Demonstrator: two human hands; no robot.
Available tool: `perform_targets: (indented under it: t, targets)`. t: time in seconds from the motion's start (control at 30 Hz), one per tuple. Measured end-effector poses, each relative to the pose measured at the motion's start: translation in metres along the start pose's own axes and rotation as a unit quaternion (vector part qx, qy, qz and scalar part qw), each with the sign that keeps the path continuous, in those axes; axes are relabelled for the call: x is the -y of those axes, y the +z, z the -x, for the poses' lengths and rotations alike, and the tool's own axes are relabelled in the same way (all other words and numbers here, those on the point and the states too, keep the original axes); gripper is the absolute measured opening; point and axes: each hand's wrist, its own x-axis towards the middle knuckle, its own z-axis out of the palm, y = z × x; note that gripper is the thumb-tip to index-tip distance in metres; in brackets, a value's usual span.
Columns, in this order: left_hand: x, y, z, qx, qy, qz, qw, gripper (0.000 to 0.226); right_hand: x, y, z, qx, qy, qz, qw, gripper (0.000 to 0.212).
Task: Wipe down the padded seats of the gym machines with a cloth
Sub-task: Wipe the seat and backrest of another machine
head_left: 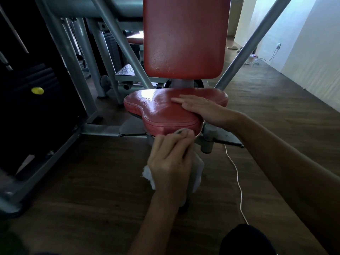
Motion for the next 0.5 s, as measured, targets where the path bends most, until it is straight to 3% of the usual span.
perform_targets:
  t: [0.2,0.5]
  targets:
    - [0.013,-0.014,-0.006,0.025,0.042,-0.015,0.999,0.008,0.003,0.0,0.0,0.007,0.003,0.014,1.0,0.041]
    - [0.039,-0.042,-0.019,-0.035,-0.054,-0.001,0.998,0.009,0.014,0.009,0.001,-0.038,0.02,0.051,0.998,0.041]
